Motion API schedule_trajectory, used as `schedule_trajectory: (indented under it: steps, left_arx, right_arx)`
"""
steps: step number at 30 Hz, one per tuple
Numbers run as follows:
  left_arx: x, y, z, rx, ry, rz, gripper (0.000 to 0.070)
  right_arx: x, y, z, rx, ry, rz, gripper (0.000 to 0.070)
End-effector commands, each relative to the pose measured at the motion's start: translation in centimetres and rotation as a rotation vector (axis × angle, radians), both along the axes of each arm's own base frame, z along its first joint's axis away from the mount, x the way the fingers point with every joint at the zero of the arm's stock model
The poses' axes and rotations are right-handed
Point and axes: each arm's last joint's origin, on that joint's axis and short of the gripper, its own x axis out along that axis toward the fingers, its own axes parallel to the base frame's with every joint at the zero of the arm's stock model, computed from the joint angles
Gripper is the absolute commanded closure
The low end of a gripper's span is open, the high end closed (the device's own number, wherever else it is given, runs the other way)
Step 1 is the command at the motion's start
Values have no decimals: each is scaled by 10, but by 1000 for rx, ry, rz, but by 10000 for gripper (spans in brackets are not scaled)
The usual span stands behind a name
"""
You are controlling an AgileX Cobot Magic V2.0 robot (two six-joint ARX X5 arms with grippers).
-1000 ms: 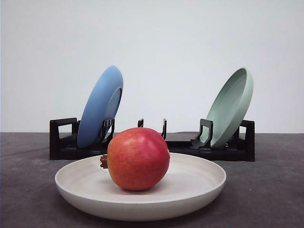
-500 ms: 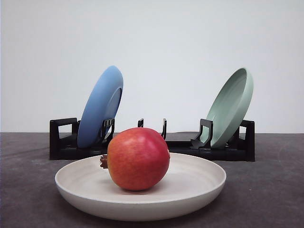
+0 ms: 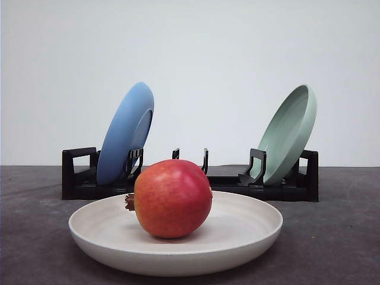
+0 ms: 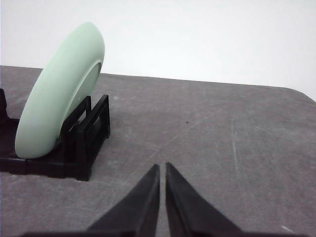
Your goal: Place pomegranate in white plate
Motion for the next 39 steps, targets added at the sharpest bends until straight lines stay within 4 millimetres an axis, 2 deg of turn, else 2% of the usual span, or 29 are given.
schedule_trajectory:
  steps: [1, 39]
  left_arx:
    - [1, 0, -4, 12, 10, 7, 678]
    - [1, 0, -4, 12, 10, 7, 678]
  right_arx:
    - [0, 0, 0, 11, -12, -5, 684]
    - [0, 0, 0, 11, -12, -5, 685]
